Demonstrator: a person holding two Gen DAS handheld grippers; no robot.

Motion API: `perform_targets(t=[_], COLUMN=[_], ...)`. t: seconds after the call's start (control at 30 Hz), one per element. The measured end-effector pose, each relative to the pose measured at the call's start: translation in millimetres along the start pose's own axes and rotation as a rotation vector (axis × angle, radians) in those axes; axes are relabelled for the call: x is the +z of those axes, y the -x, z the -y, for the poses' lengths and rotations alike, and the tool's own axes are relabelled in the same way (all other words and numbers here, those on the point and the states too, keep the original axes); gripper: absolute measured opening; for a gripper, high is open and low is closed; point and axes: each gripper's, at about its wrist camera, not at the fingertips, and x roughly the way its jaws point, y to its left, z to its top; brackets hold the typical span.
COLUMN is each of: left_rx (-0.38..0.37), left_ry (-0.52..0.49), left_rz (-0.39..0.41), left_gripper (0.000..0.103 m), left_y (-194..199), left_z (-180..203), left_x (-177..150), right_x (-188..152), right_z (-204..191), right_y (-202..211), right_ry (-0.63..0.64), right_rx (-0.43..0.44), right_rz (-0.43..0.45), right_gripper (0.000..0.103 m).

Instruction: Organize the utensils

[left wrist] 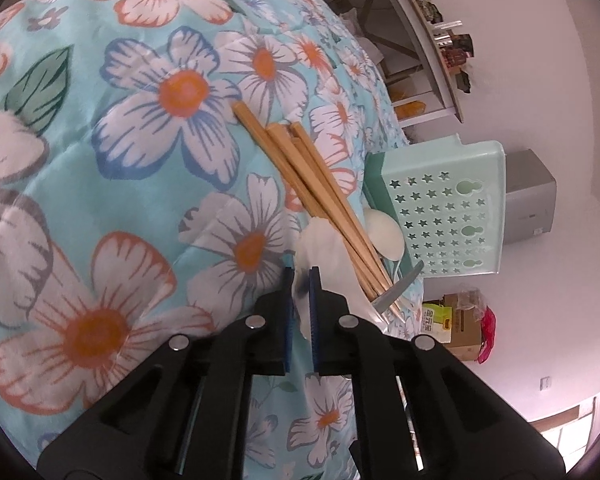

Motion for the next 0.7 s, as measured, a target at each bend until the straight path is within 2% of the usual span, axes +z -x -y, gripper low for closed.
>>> perform_targets(t=[0.2,0.4,0.7], left_rx=[-0.045,-0.136,-0.318], left_ry=[-0.046,-0.078,-0.140], left_rz=[0.006,-0.026,-0.006], left_gripper=[0.002,0.002,0.002], left_y=[10.3,25.9,81.8], left_z=[2.9,-1.6,-17.8], left_x=[0.3,-5.0,-3.6], right_x=[-0.5,-0.7,3.4], right_z=[-2.8,-10.4,-14.4], right_y=[0.7,-2.2,-3.4], right_ry=[0.007,0.054,0.081], right_rx=[-0.035,-0.093,-0.145], right_rz=[-0.018,-0.043,-0.090], right_gripper=[0.098,0.098,0.097])
